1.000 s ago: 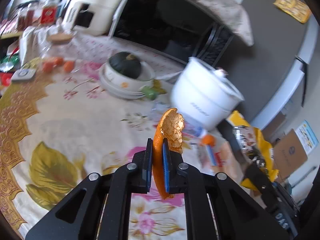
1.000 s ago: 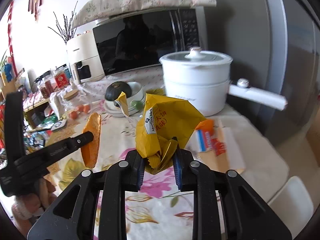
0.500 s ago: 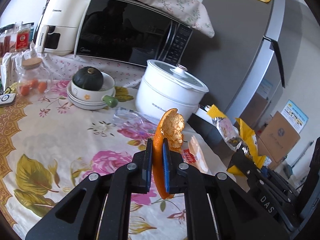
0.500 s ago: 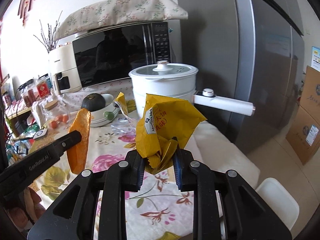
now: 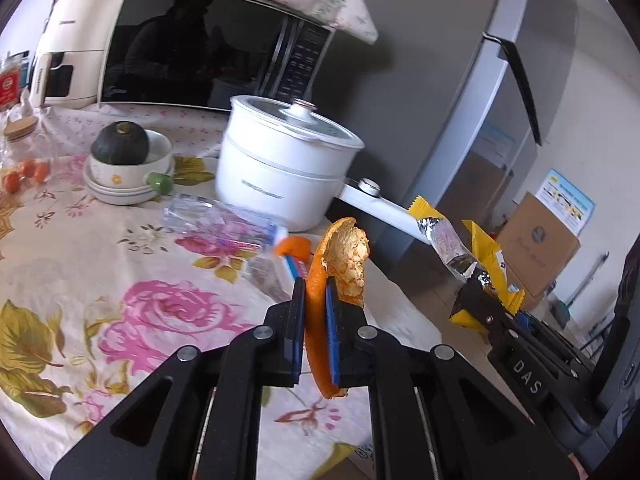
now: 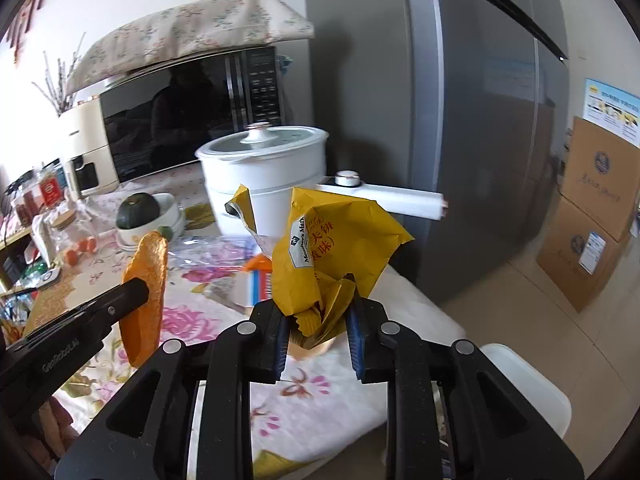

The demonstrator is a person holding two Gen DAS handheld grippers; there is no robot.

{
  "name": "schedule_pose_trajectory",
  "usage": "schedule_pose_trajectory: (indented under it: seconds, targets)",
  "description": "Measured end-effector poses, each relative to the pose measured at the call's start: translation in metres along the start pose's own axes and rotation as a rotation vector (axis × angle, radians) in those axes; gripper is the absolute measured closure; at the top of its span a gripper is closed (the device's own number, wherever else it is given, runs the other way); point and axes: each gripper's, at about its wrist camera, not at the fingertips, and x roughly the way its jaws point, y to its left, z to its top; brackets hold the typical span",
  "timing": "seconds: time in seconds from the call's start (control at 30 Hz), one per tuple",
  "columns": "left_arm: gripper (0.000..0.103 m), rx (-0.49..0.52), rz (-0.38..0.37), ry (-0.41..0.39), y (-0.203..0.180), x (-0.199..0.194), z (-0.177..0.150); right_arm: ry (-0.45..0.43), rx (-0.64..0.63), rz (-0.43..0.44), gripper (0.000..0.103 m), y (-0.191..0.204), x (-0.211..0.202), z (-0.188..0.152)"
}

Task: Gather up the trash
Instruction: 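Carry peel and wrapper over the bin while opening the right tool to drop the wrapper, then open the left tool to drop the orange peel into the bin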

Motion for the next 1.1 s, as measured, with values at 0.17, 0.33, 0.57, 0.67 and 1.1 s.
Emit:
schedule_pose_trajectory:
  seconds: [0.17, 0.33, 0.57, 0.67, 1.1]
  targets:
    - [0.093, 0.032, -0.029, 0.014, -0.021, 0.006, -0.006, 0.002, 0.016, -0.042, 0.08, -0.024, -0.006, -0.004]
    - [0.093, 0.06, -0.053, 0.037, -0.041, 0.014, -0.015, 0.022, 0.037, -0.092, 0.08, -0.052, -0.01, -0.011]
    - [0.093, 0.107, -0.095, 0.074, -0.073, 0.026, -0.03, 0.046, 0.077, -0.169, 0.08, -0.094, -0.016, -0.021]
    - [0.093, 0.12, -0.12, 0.094, -0.088, 0.032, -0.037, 0.07, 0.099, -0.206, 0.08, -0.112, -0.015, -0.026]
    - [0.093, 0.192, -0.249, 0.23, -0.166, 0.071, -0.079, 0.127, 0.238, -0.364, 0.048, -0.189, -0.023, -0.049]
